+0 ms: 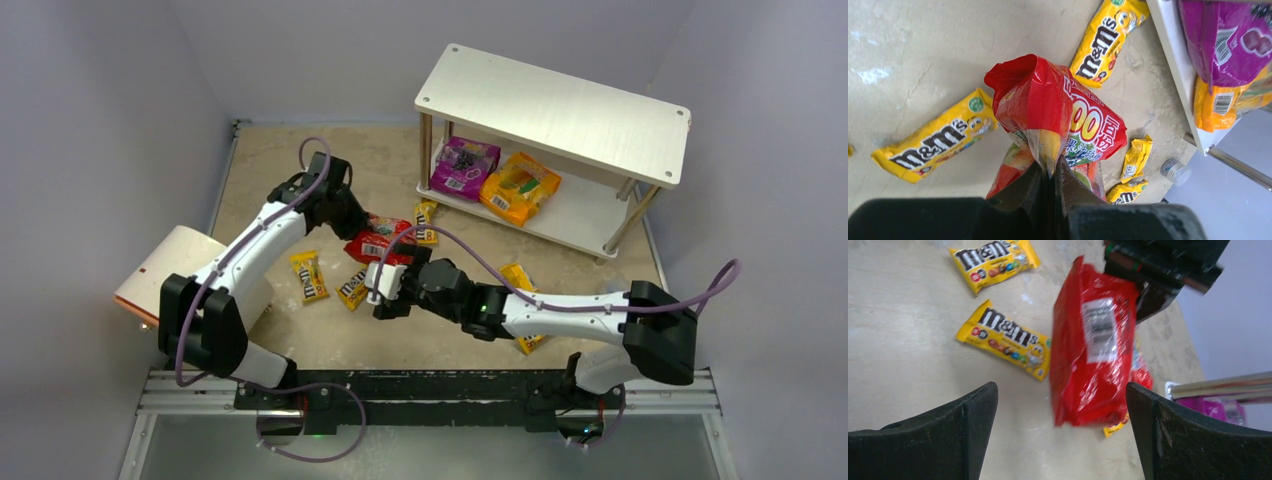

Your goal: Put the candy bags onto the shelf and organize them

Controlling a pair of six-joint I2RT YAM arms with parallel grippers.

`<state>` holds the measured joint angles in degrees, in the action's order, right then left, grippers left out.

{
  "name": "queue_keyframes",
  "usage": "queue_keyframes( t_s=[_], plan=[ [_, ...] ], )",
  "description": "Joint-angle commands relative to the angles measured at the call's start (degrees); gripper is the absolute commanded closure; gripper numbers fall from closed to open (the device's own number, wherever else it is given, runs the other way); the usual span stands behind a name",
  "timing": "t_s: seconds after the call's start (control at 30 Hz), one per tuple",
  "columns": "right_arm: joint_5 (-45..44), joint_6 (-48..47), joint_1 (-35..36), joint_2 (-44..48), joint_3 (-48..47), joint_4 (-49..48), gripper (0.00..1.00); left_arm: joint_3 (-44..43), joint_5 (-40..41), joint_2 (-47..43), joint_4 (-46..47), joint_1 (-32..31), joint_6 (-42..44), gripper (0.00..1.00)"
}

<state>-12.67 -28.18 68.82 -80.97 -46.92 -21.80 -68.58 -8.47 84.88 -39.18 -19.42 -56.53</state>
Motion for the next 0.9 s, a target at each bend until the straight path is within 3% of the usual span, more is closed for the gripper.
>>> queue_keyframes(
  t_s=[0.0,0.3,0.43,0.87],
  plan=[
    [-3.9,-7.7,0.2,-1.5,-3.6,-9.2,0.01,-1.7,2.1,-3.6,-2.1,-2.2,-5.8,1.0],
    [-5.1,-8.9,0.2,-5.1,-5.0,-5.9,0.01,0.5,-0.5,-4.3,-0.6,-4.7,-6.3,1.0],
    [-0.6,-7.1,0.2,-5.3,-5.1,-3.1,0.01,0.5,-1.0,-4.3,-0.6,-4.7,-6.4,1.0],
    [-5.2,-10.4,0.2,-7.9,-6.0,-2.2,0.03,1.8,-2.4,-6.8,0.1,-5.7,-7.0,1.0]
  ],
)
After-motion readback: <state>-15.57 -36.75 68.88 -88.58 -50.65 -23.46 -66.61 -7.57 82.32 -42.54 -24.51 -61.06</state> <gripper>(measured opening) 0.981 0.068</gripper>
